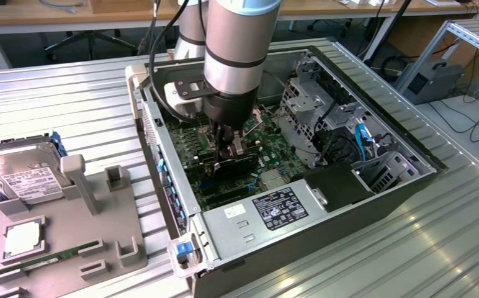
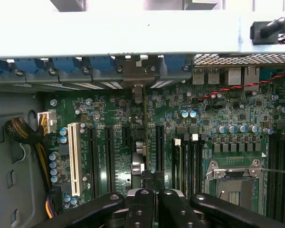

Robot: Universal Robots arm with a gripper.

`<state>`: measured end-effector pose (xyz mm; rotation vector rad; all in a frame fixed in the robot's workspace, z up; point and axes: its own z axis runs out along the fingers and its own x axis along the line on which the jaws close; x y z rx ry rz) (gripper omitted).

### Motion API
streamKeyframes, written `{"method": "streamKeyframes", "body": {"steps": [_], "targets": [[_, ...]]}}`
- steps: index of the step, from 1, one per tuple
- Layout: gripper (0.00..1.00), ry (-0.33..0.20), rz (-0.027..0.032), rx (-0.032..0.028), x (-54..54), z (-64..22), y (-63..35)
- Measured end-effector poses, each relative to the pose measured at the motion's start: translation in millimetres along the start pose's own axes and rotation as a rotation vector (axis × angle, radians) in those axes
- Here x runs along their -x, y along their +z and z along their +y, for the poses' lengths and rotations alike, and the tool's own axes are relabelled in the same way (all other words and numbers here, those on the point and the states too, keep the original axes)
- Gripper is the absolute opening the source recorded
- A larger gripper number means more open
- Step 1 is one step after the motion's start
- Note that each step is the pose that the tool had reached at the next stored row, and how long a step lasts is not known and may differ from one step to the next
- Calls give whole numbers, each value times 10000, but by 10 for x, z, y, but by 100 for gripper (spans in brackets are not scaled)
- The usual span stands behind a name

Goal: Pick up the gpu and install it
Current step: 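Press down on the gpu until it lock into place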

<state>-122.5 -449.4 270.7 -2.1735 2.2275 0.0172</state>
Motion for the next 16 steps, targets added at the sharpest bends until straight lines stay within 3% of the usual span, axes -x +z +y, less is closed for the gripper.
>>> {"method": "streamKeyframes", "body": {"steps": [10,16], "targets": [[11,0,-1,1,-1,14,-3],[11,0,0,1,5,7,-182]]}}
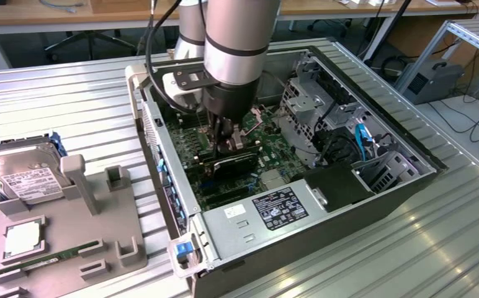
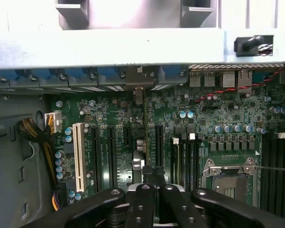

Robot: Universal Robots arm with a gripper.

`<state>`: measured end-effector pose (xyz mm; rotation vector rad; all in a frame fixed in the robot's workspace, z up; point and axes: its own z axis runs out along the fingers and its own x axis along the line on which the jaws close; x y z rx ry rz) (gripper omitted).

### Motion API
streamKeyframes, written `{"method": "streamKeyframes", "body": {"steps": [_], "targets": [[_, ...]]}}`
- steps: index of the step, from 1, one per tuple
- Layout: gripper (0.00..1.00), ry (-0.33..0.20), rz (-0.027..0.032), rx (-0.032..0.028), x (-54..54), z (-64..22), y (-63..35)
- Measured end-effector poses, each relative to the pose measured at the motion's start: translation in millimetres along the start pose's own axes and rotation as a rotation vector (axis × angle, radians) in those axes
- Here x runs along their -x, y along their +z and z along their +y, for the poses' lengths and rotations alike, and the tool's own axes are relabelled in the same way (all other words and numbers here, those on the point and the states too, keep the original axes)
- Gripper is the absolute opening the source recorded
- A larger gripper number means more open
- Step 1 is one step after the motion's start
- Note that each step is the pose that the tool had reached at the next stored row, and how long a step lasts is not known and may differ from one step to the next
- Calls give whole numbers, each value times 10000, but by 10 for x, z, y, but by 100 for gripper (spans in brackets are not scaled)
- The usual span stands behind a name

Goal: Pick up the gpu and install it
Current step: 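Press down on the gpu until it lock into place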

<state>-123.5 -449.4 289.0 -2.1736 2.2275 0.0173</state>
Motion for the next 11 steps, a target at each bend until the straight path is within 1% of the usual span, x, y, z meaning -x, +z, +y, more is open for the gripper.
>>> {"method": "streamKeyframes", "body": {"steps": [4,8,11], "targets": [[11,0,1,0,5,-39,-152],[11,0,0,0,8,-62,-247],[11,0,0,0,13,-89,-365]]}}
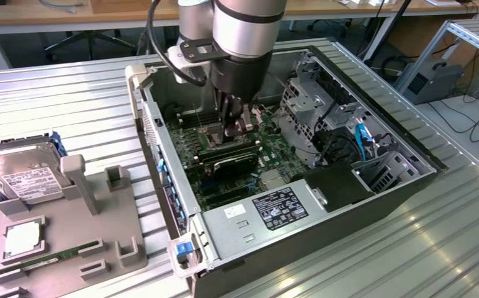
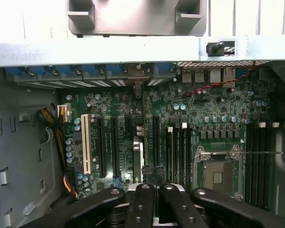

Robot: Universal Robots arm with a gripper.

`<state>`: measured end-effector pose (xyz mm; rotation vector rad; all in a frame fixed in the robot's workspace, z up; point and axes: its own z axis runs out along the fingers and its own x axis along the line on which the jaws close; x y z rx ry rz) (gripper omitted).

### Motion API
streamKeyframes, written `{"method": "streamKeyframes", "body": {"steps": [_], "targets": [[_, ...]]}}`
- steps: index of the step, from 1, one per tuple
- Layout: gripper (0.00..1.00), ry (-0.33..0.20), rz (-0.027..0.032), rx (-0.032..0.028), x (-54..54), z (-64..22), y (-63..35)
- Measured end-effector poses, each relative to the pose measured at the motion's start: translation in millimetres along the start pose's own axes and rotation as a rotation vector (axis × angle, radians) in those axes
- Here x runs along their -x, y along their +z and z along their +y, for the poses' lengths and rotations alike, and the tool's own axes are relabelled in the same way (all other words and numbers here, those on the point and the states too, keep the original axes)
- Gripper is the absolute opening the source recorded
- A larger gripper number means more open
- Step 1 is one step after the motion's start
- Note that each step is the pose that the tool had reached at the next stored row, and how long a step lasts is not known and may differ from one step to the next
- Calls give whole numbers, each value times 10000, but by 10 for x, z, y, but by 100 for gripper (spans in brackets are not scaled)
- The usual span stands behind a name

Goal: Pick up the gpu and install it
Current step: 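Press down on the gpu until it lock into place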

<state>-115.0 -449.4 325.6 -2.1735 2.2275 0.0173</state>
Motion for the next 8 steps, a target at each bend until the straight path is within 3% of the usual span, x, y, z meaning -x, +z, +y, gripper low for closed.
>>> {"method": "streamKeyframes", "body": {"steps": [3,8], "targets": [[11,1,0,0,2,-19,-68],[11,0,0,0,2,-20,-70]]}}
